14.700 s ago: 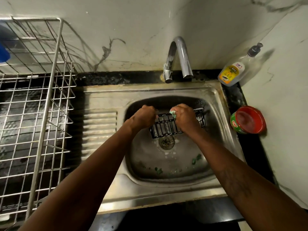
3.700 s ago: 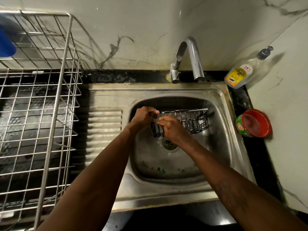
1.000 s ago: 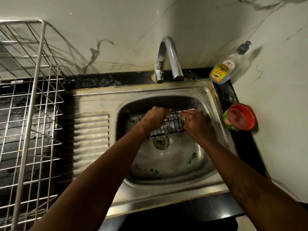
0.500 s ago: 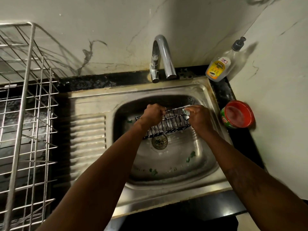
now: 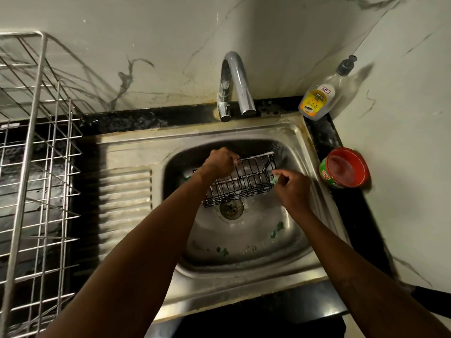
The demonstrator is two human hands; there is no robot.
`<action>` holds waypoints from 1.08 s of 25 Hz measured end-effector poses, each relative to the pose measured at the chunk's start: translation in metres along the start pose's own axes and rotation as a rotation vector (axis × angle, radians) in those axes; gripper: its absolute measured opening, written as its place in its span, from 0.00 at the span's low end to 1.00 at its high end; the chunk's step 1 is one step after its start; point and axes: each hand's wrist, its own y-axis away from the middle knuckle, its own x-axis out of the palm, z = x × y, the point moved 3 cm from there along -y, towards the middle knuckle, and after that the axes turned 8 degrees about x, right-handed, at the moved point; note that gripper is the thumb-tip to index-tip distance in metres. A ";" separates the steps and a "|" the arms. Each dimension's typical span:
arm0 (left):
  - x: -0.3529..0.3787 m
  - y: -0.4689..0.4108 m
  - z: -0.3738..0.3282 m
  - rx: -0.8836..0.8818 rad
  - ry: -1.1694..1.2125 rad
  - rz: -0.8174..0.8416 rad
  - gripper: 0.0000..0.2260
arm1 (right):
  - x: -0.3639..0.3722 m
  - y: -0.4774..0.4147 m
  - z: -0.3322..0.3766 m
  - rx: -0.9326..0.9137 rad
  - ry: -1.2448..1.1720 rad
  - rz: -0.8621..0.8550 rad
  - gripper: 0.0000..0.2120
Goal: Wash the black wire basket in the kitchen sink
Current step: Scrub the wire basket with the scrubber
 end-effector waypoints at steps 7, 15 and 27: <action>-0.015 -0.016 0.008 -0.012 0.081 0.077 0.09 | 0.010 -0.013 0.014 0.060 -0.050 0.070 0.13; -0.022 -0.009 0.014 0.037 -0.070 0.074 0.14 | 0.001 -0.047 0.023 -0.073 0.240 0.183 0.05; -0.018 0.022 0.046 -0.067 -0.041 -0.047 0.16 | 0.024 -0.086 0.032 0.300 0.426 0.288 0.16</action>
